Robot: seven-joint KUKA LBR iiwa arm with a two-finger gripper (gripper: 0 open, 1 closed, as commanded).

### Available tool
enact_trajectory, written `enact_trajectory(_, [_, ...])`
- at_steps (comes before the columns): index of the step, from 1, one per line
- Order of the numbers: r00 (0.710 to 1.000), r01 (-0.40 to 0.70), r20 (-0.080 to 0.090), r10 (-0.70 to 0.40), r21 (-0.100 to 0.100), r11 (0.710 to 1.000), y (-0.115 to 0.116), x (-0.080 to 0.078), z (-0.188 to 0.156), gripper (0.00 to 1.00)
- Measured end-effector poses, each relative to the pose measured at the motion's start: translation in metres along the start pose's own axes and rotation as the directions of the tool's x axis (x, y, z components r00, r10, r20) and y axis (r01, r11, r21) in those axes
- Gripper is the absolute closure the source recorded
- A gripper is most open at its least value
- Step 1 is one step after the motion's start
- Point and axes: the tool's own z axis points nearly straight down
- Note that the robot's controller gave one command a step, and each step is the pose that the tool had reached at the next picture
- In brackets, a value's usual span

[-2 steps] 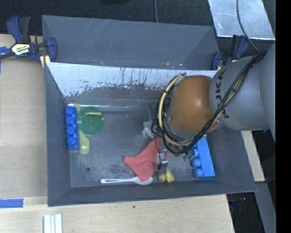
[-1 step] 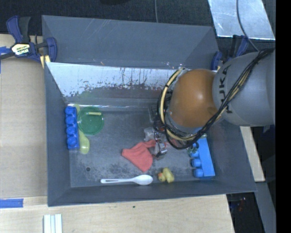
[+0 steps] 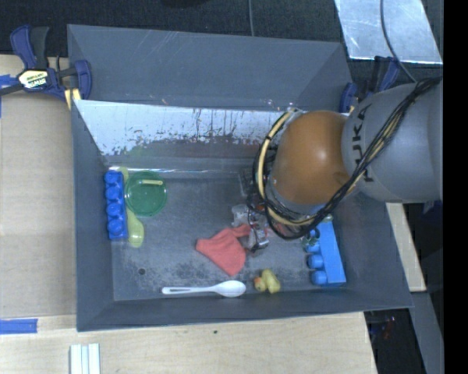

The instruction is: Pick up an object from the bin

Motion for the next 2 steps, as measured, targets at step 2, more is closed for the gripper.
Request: enact_trajectory(2, [0.997, 0.080, -0.010, -0.080, -0.003, 0.997, 0.053, 0.004, -0.128, 1.00])
